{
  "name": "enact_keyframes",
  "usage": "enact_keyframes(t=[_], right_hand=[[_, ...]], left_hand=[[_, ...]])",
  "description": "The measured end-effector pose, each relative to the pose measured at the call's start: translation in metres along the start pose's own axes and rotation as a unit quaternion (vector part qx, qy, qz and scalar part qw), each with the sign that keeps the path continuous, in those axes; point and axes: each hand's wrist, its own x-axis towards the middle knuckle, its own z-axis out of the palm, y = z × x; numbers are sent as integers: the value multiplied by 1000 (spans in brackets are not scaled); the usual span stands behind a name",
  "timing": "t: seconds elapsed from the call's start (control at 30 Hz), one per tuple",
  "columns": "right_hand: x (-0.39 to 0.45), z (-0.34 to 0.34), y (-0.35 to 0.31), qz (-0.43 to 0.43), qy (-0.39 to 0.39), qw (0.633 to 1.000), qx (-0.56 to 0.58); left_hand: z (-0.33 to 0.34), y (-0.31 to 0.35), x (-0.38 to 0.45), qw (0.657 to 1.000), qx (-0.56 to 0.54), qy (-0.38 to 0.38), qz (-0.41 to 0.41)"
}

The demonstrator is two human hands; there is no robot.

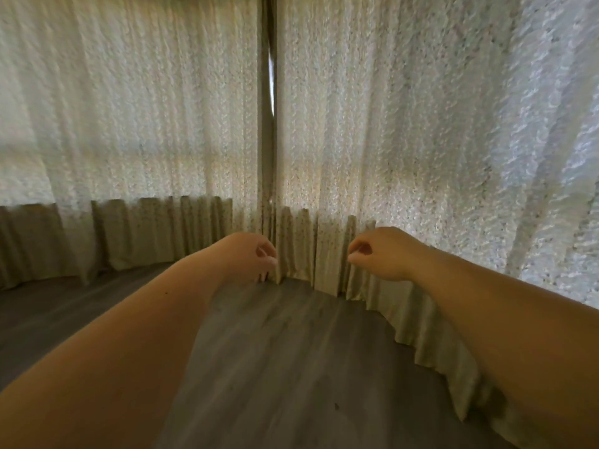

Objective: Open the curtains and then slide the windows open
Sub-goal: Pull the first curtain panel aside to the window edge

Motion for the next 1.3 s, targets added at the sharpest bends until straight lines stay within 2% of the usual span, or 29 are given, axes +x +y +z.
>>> enact_keyframes(t=[0.27, 0.43, 0.6, 0.83, 1.0, 1.13, 1.3], right_hand=[[197, 0, -17, 27, 85, 996, 27], [304, 36, -17, 12, 37, 999, 7], [411, 70, 5, 8, 54, 997, 60], [591, 120, 65, -50, 60, 994, 72], [746, 114, 99, -48, 83, 987, 127], [850, 134, 92, -68, 69, 980, 175], [948, 180, 70, -111, 46, 979, 164]], left_hand=[[-73, -127, 138, 1000, 14, 26, 4], [-84, -193, 214, 999, 14, 30, -5], [-77, -243, 287, 999, 43, 25, -20], [-88, -314, 432, 995, 75, 35, -61], [-112, -364, 541, 988, 65, 91, -103], [-115, -417, 603, 984, 88, 74, -133], [-124, -496, 676, 980, 81, 81, -161]])
